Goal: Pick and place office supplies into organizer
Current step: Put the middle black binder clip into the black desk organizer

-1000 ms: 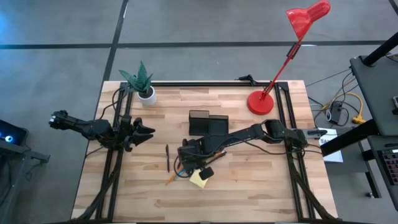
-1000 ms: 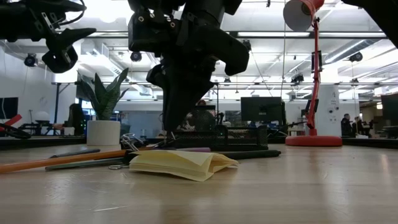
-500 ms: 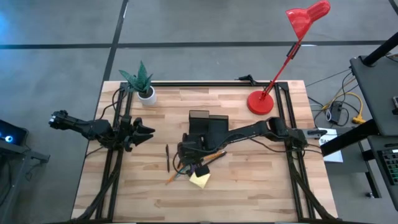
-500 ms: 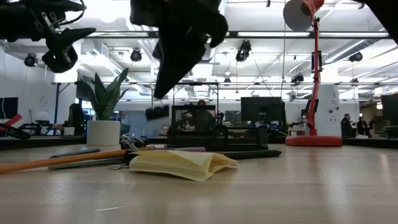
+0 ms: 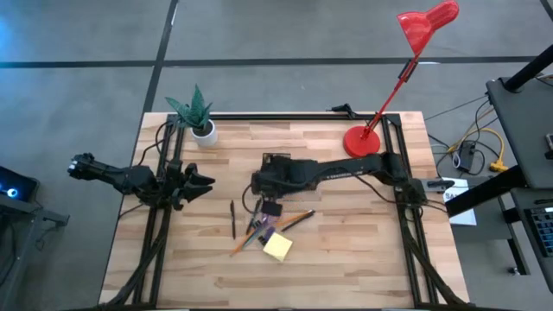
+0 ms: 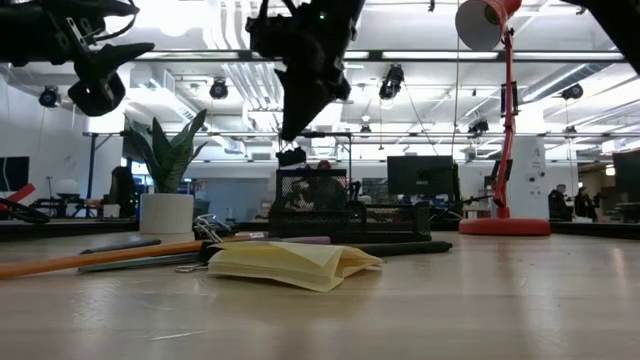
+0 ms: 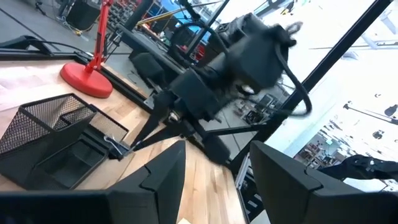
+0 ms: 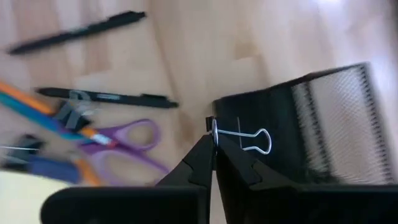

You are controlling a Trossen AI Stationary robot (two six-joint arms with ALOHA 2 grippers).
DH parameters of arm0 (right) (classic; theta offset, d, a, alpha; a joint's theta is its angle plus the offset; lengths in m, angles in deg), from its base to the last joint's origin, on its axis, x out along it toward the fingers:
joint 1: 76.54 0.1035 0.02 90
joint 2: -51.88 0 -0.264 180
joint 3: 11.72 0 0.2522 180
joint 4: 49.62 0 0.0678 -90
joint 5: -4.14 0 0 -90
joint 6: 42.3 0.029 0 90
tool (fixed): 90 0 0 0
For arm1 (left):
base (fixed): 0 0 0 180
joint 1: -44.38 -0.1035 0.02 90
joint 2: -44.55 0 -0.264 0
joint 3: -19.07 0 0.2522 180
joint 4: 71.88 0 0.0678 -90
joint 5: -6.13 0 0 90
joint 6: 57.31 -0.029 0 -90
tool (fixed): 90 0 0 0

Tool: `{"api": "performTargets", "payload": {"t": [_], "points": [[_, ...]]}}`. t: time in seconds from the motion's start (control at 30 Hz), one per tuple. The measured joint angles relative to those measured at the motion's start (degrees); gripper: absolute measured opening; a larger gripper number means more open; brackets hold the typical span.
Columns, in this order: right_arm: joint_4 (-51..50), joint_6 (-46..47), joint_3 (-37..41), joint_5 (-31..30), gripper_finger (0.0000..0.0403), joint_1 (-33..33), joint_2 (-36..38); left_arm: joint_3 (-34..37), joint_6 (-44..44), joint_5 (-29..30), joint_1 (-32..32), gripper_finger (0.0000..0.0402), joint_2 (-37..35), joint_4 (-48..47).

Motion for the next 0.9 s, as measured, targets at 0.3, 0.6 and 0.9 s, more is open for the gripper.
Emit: {"api": "performTargets", "payload": {"t": [0.3,0.6,0.9], "points": [[2.94,8.31,4.97,3.14,0.0008,-4.81,-0.03,0.0,-0.05,-0.02,0.0,0.0167,0.06,-0.04],[11.52,11.34,12.38,3.81,0.0009,-6.32,-0.06,0.0,-0.11,0.18,0.0,0.0167,0.09,-0.24],[17.31,12.41,15.87,-0.43,0.0009,-6.28,-0.14,0.0,-0.11,0.36,0.0,0.0167,0.07,0.01]]}}
